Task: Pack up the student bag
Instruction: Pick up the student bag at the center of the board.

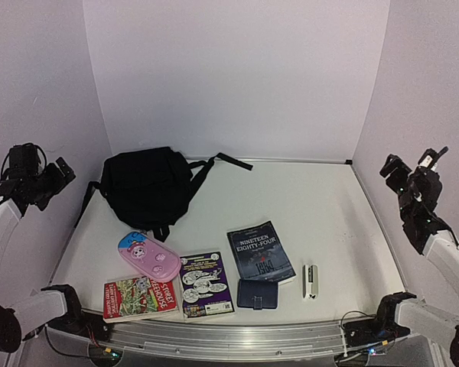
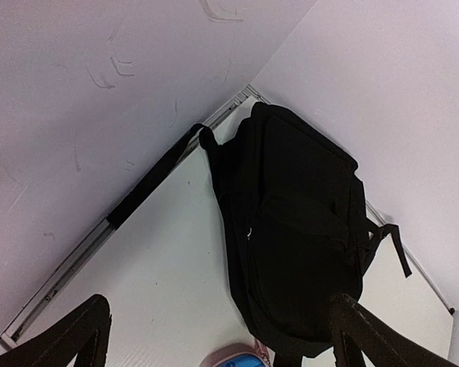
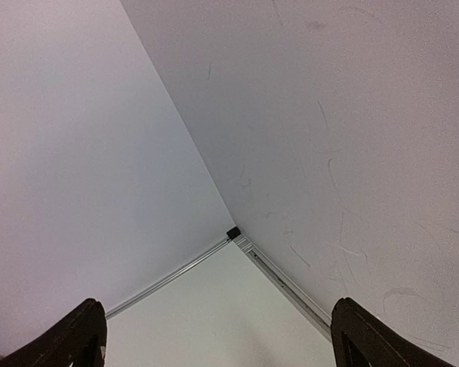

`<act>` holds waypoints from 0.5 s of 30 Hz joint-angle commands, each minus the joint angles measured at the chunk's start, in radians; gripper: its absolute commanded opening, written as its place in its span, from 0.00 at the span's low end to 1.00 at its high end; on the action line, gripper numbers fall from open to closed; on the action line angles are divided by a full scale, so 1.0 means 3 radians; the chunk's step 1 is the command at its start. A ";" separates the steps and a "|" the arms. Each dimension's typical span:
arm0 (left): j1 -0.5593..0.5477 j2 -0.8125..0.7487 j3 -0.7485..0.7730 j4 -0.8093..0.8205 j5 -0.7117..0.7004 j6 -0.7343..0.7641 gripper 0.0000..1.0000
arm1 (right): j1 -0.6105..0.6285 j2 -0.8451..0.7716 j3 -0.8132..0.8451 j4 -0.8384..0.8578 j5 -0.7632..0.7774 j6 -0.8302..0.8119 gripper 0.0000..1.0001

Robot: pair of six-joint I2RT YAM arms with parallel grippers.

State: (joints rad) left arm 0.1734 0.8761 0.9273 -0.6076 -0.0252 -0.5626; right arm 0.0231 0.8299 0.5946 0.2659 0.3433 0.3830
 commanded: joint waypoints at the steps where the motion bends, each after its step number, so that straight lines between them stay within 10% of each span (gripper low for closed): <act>1: 0.0001 0.0071 0.0194 -0.0194 -0.0034 0.0165 1.00 | 0.0001 -0.0019 0.0136 -0.0127 0.0166 0.0334 0.98; 9: -0.0269 0.0221 0.0442 -0.0179 0.0519 0.0638 1.00 | 0.0003 -0.0001 0.0202 -0.0222 -0.0344 0.0075 0.98; 15: -0.1678 0.0860 0.0752 -0.0276 -0.0410 0.0813 0.96 | 0.0008 0.0096 0.0266 -0.0265 -0.0906 -0.0029 0.98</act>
State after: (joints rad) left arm -0.1089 1.0147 1.0731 -0.6659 0.0246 -0.3907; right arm 0.0231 0.8373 0.6220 0.1951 0.2023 0.4081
